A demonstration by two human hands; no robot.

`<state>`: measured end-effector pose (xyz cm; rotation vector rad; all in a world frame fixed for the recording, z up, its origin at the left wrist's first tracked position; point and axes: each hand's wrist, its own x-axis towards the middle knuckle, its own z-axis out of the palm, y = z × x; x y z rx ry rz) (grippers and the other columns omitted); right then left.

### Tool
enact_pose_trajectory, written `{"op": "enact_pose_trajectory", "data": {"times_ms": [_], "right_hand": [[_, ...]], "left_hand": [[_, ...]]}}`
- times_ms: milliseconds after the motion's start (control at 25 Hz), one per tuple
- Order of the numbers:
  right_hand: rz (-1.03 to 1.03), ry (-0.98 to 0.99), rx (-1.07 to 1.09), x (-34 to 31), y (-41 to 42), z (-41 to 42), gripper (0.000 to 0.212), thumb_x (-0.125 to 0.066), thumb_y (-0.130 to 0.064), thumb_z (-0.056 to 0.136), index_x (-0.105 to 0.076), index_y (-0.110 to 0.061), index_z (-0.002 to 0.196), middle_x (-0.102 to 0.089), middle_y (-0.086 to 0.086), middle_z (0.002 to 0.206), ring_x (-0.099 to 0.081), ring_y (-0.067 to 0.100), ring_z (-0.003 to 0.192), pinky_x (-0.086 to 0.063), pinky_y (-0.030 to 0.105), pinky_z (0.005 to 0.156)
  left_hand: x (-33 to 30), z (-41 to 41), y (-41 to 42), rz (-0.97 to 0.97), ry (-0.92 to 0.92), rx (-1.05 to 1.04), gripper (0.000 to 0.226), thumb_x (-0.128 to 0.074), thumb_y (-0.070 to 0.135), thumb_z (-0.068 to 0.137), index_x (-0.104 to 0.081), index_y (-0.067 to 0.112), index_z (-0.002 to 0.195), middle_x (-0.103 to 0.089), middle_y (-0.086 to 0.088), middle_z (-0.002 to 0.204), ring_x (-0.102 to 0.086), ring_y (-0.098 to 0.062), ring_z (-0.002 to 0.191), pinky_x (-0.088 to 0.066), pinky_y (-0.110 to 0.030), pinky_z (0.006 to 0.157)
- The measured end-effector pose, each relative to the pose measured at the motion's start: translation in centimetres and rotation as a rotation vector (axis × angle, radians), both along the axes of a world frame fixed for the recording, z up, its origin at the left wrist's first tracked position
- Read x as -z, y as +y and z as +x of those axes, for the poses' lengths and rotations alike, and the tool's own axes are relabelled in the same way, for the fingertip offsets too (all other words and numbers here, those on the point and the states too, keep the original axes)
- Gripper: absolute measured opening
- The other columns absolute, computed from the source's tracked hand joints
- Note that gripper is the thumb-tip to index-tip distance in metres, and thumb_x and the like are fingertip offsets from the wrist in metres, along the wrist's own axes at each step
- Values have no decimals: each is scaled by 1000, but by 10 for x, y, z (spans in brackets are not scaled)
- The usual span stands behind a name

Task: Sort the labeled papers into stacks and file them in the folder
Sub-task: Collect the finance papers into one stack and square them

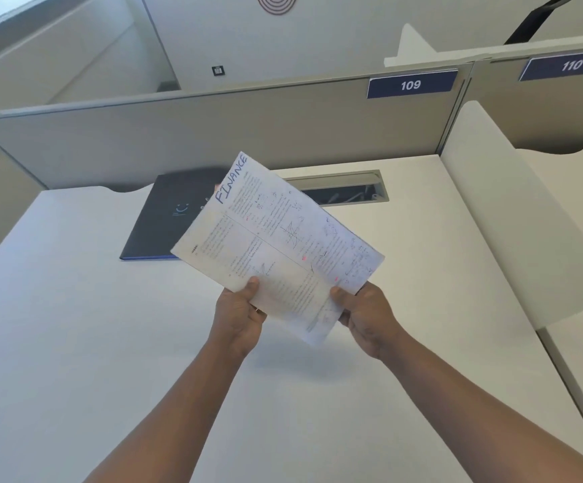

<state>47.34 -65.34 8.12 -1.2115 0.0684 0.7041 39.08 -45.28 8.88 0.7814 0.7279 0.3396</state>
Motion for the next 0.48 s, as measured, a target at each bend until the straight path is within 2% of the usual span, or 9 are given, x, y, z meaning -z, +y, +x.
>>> {"op": "enact_pose_trajectory", "data": {"times_ms": [80,160,240,280,360,400,480], "right_hand": [[-97,-93,-1,-5,-12,13,23,-57,3,101,-69,-7,118,-76,10,120,-71,29,113,-58,45,95],[-169,-197,-46,-12,-27,29,24,-58,4,100,-71,-11,113,-76,7,118,-72,25,111,-61,37,87],[-247,-306,-126,-19,-42,42,26,-58,3,101,-73,-15,112,-77,4,116,-72,22,109,-60,35,87],[-284,-351,-166,-21,-47,47,25,-58,1,102,-73,-16,113,-77,2,116,-72,20,108,-59,35,88],[-325,-417,-228,-25,-49,51,25,-58,-4,103,-74,-21,112,-79,-7,111,-73,8,102,-58,25,83],[-328,-439,-249,-27,-48,50,26,-58,-5,104,-74,-25,110,-79,-14,106,-73,1,97,-56,18,77],[-324,-470,-262,-29,-44,45,27,-57,-7,104,-73,-29,106,-78,-23,98,-70,-8,84,-50,9,68]], "left_hand": [[-4,-1,14,36,75,-113,37,-52,-6,103,-65,22,123,-72,-11,131,-74,-24,107,-59,-39,86],[-11,-8,39,224,164,-198,48,-57,-9,101,-52,16,141,-62,-16,143,-66,-28,118,-55,-40,93],[-15,-19,67,558,279,-99,68,-68,-2,98,-38,20,154,-52,-7,151,-54,-24,132,-47,-40,104],[-18,-23,77,681,286,7,69,-71,2,96,-40,22,154,-52,-1,150,-50,-21,135,-43,-40,109],[-21,-24,86,739,228,212,49,-70,2,97,-56,26,137,-68,5,137,-58,-22,131,-47,-40,105],[-22,-24,86,728,214,246,38,-68,0,98,-64,27,125,-75,6,124,-63,-24,124,-50,-38,98],[-20,-25,83,724,208,183,33,-63,-5,97,-72,26,104,-80,10,103,-69,-25,109,-52,-36,89]]}}
